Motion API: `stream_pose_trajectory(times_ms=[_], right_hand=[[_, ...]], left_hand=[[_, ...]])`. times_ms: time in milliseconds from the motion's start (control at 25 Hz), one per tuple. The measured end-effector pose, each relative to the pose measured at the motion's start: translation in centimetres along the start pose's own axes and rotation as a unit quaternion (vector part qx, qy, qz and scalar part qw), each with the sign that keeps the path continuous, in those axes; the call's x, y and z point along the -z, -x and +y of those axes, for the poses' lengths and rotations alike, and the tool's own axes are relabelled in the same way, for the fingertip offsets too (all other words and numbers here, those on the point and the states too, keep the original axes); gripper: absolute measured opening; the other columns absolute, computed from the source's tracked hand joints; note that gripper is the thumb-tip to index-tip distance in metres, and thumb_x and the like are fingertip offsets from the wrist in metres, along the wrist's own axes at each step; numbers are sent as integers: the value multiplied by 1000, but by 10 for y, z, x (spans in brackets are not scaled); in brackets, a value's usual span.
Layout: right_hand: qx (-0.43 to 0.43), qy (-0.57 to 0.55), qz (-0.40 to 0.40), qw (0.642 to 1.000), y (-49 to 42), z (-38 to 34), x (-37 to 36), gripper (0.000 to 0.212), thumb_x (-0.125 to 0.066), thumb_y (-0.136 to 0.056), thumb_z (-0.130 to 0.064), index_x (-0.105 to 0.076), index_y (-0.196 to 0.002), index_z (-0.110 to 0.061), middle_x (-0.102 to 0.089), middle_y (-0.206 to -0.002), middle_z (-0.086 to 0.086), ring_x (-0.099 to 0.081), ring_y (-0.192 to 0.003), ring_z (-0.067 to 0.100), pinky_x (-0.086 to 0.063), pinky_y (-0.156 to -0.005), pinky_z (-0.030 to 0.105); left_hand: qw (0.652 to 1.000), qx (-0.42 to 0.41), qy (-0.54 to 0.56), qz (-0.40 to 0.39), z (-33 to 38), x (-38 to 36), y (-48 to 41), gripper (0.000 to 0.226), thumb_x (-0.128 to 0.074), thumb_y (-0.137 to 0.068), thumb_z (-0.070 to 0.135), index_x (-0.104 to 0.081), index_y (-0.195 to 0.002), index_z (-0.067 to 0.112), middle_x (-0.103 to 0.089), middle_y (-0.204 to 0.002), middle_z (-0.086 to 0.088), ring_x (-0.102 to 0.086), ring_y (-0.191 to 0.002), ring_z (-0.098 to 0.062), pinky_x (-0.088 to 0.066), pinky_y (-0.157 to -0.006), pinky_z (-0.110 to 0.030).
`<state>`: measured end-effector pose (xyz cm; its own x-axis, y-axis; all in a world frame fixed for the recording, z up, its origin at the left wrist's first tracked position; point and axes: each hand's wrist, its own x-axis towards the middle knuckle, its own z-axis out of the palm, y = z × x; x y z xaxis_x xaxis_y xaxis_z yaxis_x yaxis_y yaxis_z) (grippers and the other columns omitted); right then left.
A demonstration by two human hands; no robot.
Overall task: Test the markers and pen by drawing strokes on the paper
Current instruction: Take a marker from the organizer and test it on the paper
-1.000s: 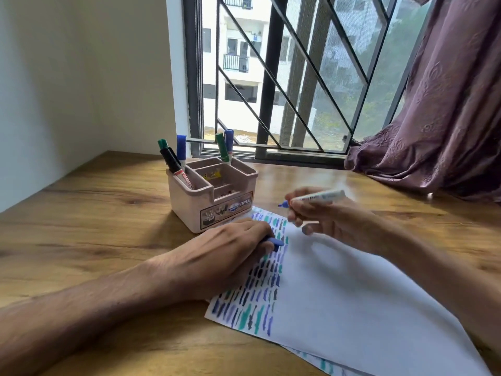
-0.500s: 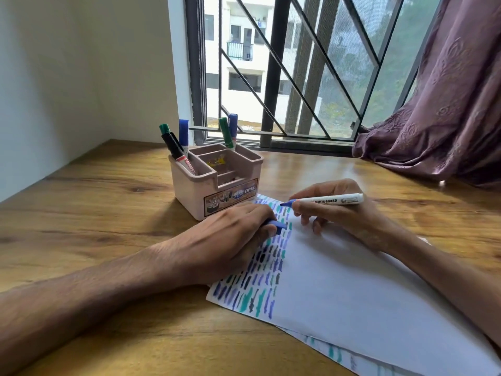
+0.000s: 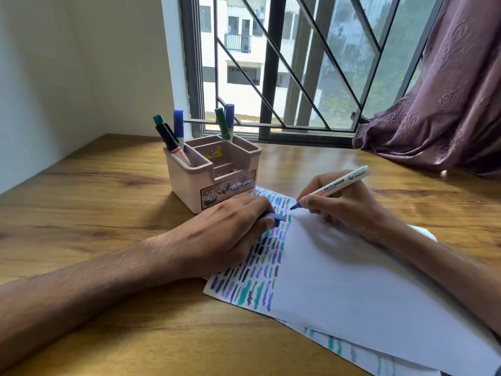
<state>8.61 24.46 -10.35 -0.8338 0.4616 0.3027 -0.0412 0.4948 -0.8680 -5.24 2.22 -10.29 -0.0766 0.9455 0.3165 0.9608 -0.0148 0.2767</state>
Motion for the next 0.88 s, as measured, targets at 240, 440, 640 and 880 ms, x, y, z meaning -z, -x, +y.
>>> stream_pose_trajectory(times_ms=[240,440,640,880], right_hand=[[4,-1,-4,1000,1,-1,-1,5,-75,-83,9,-74,-79,10,-59,-53,9,-42,-43,15,-33,-41,22],[8,-3,-6,1000,2,-3,-2,5,-73,-84,10,-73,-79,10,-59,-53,10,-42,-42,16,-33,-40,23],[11,-2,-7,1000,3,-4,-1,5,-72,-84,11,-72,-79,12,-58,-56,14,-42,-45,20,-33,-41,23],[30,0,-22,999,2,-3,-3,5,-73,-84,13,-72,-79,13,-58,-55,17,-43,-41,19,-32,-37,21]], left_hand=[[1000,4,6,4,-3,-3,0,32,-32,-107,45,-55,-116,25,-59,-110,9,-56,-100,-6,-50,-86,-32],[1000,10,8,-2,-2,-3,-1,35,-31,-105,47,-56,-118,25,-59,-114,9,-56,-103,-5,-50,-89,-31],[1000,13,7,-6,-2,-2,-2,37,-30,-104,48,-55,-120,26,-59,-116,10,-55,-105,-4,-49,-90,-29],[1000,9,0,-15,-4,-5,-3,35,-30,-106,46,-54,-124,27,-59,-123,11,-53,-114,-4,-48,-97,-32]])
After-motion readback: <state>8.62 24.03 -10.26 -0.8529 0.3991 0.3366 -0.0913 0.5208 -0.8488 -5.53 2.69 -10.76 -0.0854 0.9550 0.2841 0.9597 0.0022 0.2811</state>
